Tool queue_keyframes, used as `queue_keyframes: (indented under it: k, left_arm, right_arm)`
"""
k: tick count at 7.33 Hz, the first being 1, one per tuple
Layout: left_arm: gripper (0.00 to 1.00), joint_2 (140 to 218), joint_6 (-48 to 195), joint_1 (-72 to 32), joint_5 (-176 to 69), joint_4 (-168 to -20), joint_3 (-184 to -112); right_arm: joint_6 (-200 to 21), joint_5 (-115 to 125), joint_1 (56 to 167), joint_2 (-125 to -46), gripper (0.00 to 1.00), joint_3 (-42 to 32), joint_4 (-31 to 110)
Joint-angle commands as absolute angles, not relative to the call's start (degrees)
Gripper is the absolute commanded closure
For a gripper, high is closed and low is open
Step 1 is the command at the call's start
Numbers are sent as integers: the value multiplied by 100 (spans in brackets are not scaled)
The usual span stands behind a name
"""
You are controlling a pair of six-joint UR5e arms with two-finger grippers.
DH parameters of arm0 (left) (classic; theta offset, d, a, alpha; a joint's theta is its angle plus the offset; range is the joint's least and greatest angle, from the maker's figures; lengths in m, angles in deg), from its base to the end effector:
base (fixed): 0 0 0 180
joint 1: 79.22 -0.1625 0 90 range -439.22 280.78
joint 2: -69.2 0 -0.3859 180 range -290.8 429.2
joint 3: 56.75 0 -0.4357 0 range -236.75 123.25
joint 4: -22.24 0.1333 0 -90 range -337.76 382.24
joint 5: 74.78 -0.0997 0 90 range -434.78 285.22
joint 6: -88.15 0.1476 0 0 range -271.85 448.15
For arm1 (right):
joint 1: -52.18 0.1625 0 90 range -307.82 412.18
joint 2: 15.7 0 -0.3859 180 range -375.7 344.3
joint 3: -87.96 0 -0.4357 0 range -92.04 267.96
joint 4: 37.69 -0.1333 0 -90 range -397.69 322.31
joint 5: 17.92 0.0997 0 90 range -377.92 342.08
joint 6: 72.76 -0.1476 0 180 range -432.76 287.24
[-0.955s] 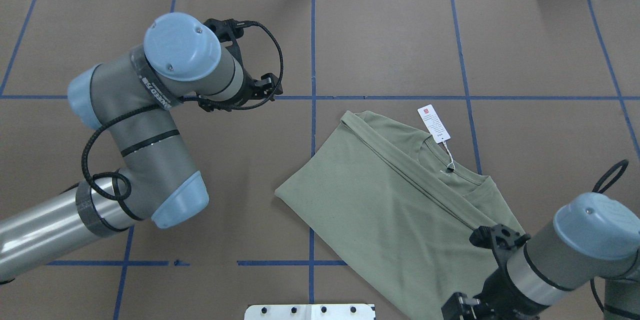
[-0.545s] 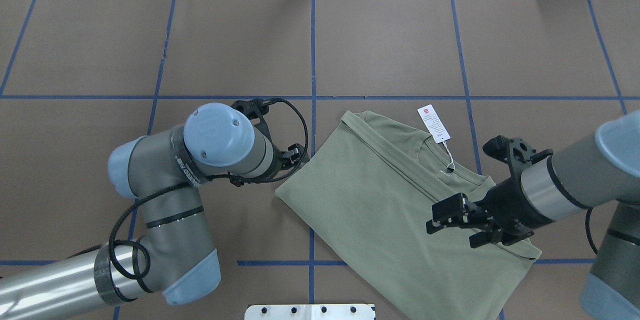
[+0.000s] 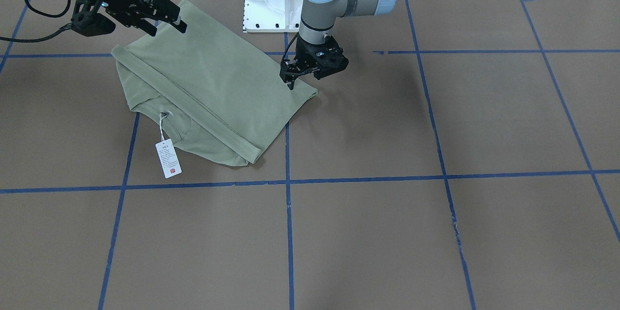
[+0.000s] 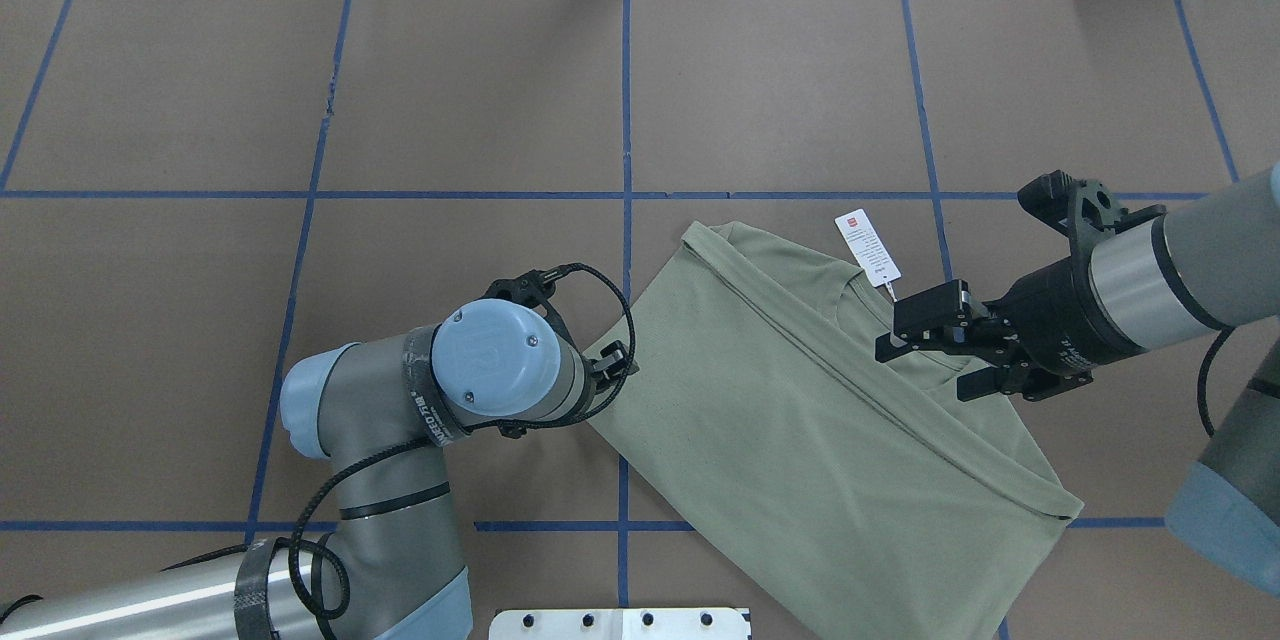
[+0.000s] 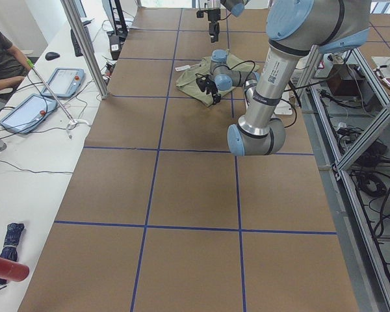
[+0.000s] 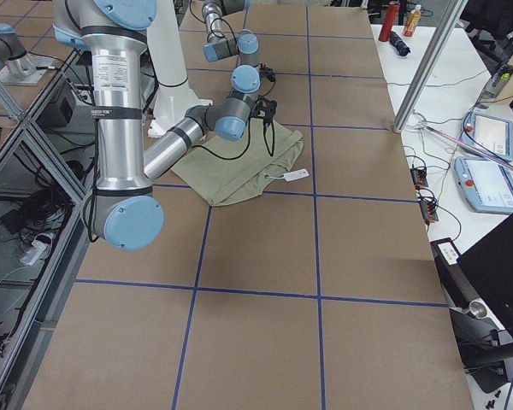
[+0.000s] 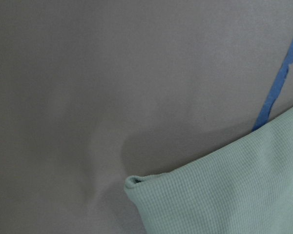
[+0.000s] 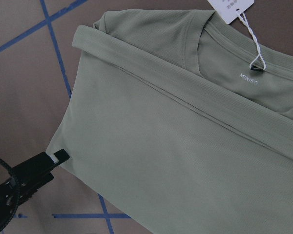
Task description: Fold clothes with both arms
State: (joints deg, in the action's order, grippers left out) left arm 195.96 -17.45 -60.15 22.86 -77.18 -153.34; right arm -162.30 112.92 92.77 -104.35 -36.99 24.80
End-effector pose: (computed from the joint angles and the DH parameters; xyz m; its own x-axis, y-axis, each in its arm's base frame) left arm 0.6477 -0.3442 0.1817 0.4906 -0.4516 -0.7453 0.3693 0.8824 -0.2916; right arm -0.3591 -0.3561 0.2502 0.3355 0.2795 0.8996 -0.0439 0.9586 -0.2814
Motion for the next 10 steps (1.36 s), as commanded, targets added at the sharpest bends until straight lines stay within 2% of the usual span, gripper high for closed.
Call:
queue_keyframes:
  k: [1,4,5,6,10]
  left_arm:
    - [18,19611,-1740,-5963,2049,-7847,-15194]
    - [34,19594,-1741,-5971,2084,-8024,-15035]
    - [63,19603,-1740,-5971,2119,-7998,-15087]
    - [100,19603,-1740,-5971,2120,-7972,-15105]
    - [100,19603,-1723,-5622,2120,-7998,-15097]
  right_arm:
    - [-16223,11260,9314,-10430,0,-3667,2480]
    - [-16206,11260,9384,-10430,0,-3658,2480]
    - [-16197,11260,9393,-10430,0,-3658,2480]
    - [-16197,11260,9393,-10430,0,-3658,2480]
    - [-16162,11233,9533,-10246,0,-3667,2480]
